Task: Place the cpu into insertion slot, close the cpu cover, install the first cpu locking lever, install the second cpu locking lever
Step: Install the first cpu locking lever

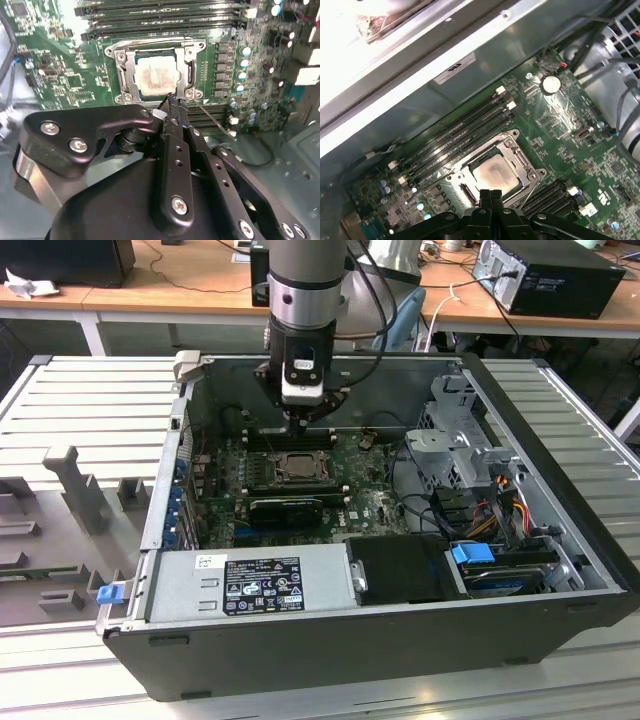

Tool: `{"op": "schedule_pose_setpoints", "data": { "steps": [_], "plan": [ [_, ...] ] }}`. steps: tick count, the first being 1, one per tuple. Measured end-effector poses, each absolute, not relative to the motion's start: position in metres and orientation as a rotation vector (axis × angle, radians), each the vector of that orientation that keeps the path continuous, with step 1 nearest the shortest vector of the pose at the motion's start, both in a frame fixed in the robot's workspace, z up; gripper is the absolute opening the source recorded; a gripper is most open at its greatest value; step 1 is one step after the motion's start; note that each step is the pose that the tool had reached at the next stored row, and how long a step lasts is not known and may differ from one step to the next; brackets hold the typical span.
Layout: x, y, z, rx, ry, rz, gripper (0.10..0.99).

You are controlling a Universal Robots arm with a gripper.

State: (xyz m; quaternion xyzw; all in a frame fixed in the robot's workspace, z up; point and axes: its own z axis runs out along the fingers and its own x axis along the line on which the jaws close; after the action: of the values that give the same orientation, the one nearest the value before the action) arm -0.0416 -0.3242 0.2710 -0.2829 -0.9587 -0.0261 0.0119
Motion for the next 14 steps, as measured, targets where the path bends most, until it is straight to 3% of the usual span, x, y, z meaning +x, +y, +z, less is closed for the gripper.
{"op": "schedule_pose_setpoints", "data": {
  "steps": [14],
  "plan": [
    [-0.0416, -0.3239, 0.27, -0.394, -3.084, -0.074, 0.106]
  ]
}}
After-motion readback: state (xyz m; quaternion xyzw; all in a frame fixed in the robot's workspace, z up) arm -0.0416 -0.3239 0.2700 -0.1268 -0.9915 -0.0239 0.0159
